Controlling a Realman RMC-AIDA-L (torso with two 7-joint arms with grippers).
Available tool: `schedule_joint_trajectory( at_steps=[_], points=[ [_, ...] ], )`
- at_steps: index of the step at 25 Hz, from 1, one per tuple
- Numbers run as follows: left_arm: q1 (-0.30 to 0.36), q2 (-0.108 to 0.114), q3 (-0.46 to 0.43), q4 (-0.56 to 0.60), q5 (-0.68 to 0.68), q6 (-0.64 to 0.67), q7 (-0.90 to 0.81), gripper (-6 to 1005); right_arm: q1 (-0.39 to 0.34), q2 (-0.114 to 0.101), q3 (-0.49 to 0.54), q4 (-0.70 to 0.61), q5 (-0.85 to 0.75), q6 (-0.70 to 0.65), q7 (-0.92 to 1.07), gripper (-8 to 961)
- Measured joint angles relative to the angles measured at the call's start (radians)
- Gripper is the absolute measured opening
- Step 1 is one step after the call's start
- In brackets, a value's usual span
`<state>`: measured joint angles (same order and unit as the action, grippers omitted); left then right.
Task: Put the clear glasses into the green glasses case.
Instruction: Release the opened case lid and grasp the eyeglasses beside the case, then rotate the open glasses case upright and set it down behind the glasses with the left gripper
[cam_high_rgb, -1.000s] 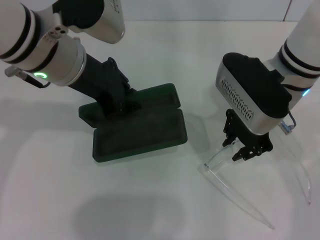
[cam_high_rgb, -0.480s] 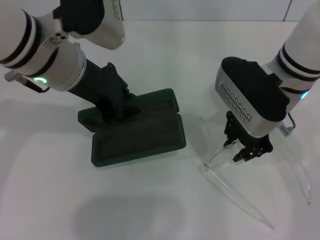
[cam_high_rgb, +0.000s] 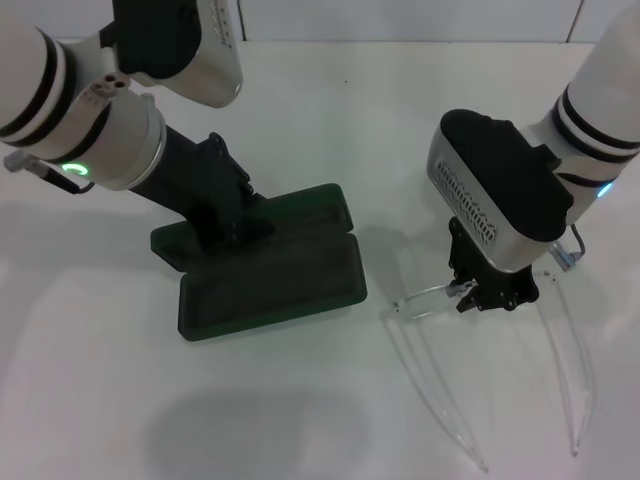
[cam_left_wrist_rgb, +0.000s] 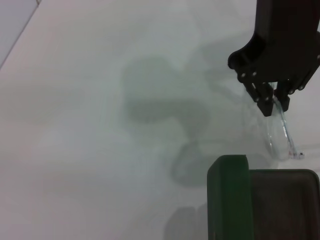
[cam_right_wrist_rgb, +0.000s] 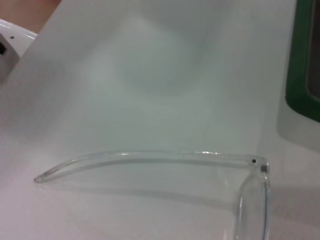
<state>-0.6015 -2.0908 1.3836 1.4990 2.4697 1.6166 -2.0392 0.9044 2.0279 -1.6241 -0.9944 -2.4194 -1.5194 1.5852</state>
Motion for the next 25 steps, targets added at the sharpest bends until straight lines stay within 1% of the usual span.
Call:
schedule_joint_trajectory(
  at_steps=[1,3,6,11,13,19,20,21,22,25],
  points=[
    [0.003,0.0,0.0,0.001,0.0,0.0,0.0,209,-0.001,0.0,0.001,-0.003,0.0,-0.003,0.004,125],
    [0.008,0.001,0.0,0.006,0.0,0.0,0.001,209,-0.009,0.0,0.002,-0.019,0.0,-0.008,0.017,122],
    [0.009,0.001,0.0,0.008,0.0,0.0,0.003,210,-0.049,-0.001,0.005,-0.093,-0.007,-0.028,0.046,118],
    [0.009,0.003,0.0,0.011,0.0,0.001,0.012,210,-0.137,-0.009,0.028,-0.294,-0.023,-0.101,0.123,118],
    [0.008,0.003,0.0,0.013,0.0,0.001,0.015,210,-0.186,-0.008,0.072,-0.392,-0.049,-0.143,0.152,117],
    [0.001,0.005,0.001,0.023,0.002,0.007,0.028,210,-0.318,-0.008,0.211,-0.61,-0.059,-0.218,0.214,117],
    [0.001,0.005,0.003,0.023,0.003,0.008,0.03,210,-0.377,-0.006,0.273,-0.676,-0.042,-0.234,0.22,117],
    [0.001,0.005,0.009,0.024,0.007,0.007,0.034,210,-0.377,-0.006,0.273,-0.676,-0.042,-0.234,0.22,117],
    [0.0,0.005,0.016,0.024,0.013,0.007,0.037,210,-0.396,-0.006,0.294,-0.695,-0.031,-0.235,0.221,117],
    [-0.008,0.002,0.06,0.024,0.046,-0.003,0.039,210,-0.489,-0.004,0.397,-0.758,0.022,-0.243,0.222,116]
  ],
)
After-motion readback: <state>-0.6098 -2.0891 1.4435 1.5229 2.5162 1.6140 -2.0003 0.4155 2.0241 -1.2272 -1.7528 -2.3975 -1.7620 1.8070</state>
